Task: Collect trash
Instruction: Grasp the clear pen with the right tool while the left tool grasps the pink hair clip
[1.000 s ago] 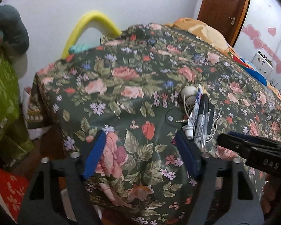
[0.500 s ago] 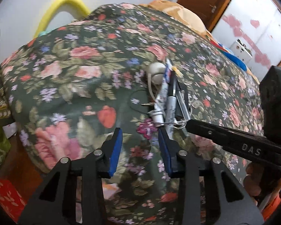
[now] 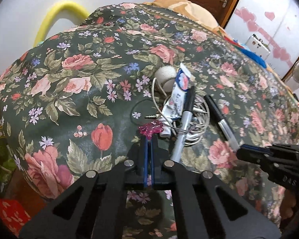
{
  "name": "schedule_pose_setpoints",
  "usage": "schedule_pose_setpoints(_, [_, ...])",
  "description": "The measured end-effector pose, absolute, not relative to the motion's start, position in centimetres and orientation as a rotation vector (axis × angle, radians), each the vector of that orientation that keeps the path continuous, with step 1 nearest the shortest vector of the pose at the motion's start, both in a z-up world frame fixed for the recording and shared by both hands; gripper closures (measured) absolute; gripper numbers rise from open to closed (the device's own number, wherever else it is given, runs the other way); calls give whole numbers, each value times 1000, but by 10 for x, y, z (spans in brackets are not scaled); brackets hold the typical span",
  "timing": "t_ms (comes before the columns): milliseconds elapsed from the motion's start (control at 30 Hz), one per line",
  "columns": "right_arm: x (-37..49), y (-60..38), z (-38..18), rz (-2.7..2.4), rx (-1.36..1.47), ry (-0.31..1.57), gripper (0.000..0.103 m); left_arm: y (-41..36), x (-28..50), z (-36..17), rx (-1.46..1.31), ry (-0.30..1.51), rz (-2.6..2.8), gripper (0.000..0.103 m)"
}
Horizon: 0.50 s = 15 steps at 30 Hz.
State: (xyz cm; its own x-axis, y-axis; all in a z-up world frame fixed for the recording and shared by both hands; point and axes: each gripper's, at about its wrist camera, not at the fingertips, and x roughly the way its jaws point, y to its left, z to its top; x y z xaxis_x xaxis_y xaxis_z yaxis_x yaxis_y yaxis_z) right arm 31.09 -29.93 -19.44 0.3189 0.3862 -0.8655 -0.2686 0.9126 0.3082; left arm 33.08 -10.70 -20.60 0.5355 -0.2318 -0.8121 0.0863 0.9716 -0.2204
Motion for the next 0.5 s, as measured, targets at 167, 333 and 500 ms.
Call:
schedule_pose_setpoints(167, [323,-289,-193,432,134,1154,86,-103,316,-191,-174,955,-194,103])
schedule_pose_setpoints(333, [331,-263,-202,416,35,1137,86,-97,302,-184,-168,950,-191,103])
schedule_pose_setpoints(500, [332,-249,-203,361,-56,1066,86,-90,307,-196,-191,1009,-171,97])
